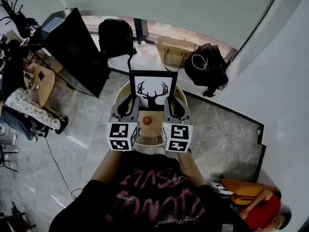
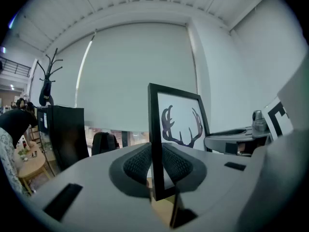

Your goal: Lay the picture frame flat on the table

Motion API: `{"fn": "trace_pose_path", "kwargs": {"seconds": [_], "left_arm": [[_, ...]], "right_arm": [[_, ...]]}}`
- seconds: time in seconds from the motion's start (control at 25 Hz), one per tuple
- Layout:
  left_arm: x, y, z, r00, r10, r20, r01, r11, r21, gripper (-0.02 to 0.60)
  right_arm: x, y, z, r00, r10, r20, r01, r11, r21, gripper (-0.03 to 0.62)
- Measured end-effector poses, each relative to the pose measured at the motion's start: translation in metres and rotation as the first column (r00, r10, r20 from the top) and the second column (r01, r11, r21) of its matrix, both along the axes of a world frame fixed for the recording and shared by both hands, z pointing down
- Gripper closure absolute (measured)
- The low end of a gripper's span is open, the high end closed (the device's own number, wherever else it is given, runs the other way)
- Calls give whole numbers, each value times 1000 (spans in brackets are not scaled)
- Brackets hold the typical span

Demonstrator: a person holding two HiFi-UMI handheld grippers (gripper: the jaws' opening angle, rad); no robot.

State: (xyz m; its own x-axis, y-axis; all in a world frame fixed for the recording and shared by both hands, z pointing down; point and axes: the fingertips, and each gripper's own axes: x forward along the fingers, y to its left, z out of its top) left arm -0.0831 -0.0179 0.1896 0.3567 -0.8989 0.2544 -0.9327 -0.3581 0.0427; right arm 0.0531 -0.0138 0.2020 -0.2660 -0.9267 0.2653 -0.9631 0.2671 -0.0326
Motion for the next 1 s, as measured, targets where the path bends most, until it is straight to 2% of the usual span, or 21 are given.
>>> {"fn": "trace_pose_path", "kwargs": {"seconds": [0.52, 1.0], "left_arm": [[-7, -14, 4, 1000, -4, 6, 4, 1000, -4, 511], [2, -21, 8, 1000, 7, 3, -7, 1000, 1, 511]], "right_arm": [[-7, -15, 4, 1000, -6, -5, 6, 1000, -1, 513], [1, -20, 9, 1000, -7, -12, 7, 1000, -4, 513]]}}
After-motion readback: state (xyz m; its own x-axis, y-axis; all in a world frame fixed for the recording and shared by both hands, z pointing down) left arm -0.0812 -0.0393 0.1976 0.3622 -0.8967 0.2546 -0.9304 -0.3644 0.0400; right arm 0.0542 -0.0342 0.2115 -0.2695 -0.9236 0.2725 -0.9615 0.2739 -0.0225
